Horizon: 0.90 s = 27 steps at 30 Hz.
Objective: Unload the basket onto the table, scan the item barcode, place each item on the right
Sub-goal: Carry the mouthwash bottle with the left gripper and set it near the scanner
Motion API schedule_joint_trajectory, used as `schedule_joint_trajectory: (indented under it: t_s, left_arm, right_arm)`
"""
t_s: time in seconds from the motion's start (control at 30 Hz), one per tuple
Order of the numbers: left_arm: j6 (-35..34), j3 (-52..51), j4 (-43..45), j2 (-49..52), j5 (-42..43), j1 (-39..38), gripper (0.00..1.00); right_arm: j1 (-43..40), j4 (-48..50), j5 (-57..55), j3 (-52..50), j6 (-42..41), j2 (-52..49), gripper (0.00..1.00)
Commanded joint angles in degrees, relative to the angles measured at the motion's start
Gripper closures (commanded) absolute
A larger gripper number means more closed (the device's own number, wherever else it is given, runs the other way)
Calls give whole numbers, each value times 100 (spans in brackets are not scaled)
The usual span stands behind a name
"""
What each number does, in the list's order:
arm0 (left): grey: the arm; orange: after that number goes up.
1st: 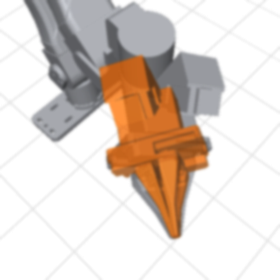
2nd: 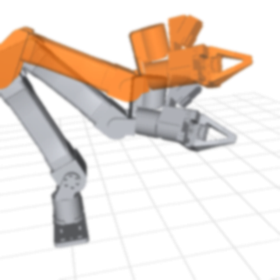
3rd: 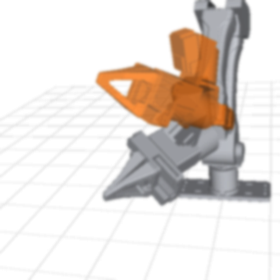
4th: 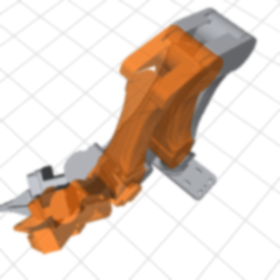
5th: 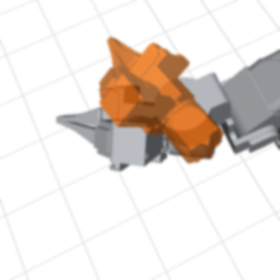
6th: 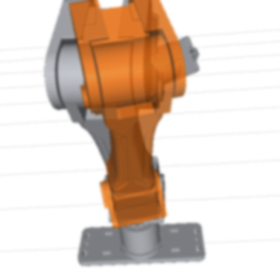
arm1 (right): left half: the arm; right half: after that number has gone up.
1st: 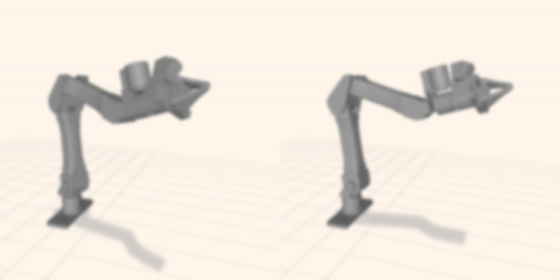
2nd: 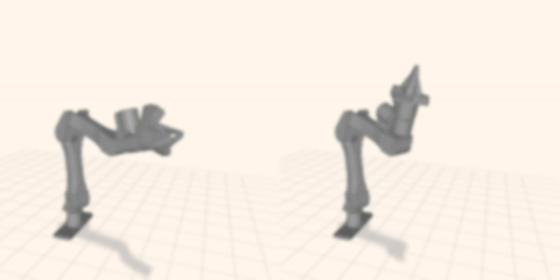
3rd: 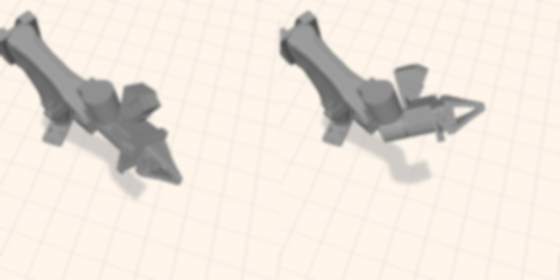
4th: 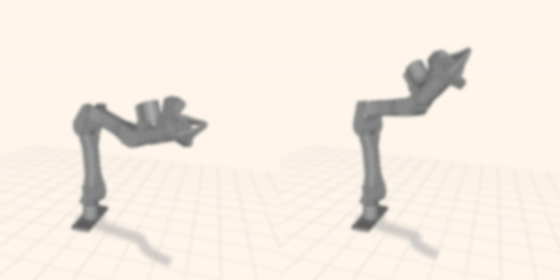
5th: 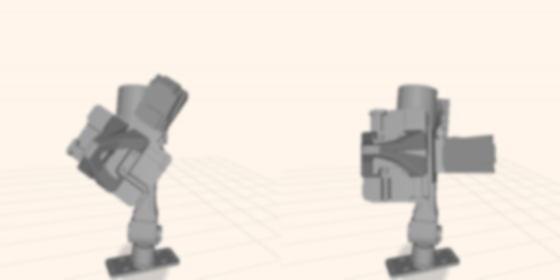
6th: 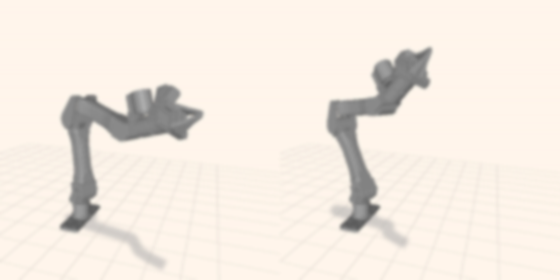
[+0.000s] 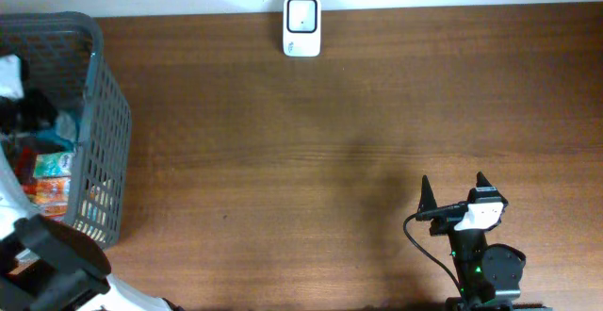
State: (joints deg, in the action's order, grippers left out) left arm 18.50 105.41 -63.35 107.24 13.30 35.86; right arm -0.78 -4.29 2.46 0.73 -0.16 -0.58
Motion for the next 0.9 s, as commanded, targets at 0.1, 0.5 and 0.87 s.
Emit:
schedule_joint_trajectory:
  t_s: [0.1, 0.5, 0.87]
  left_arm:
    - [-1478, 2015, 120, -822, 905, -33, 85]
    - [-1939, 2315, 570, -1849, 2441, -2524, 91]
    - [-1937, 2212, 651, 284, 1119, -5589, 93]
  right_arm:
    - [-33, -11, 7, -42, -7, 37, 2]
    - [-33, -11, 7, -42, -7, 37, 2]
    - [-33, -11, 7, -39, -7, 37, 2]
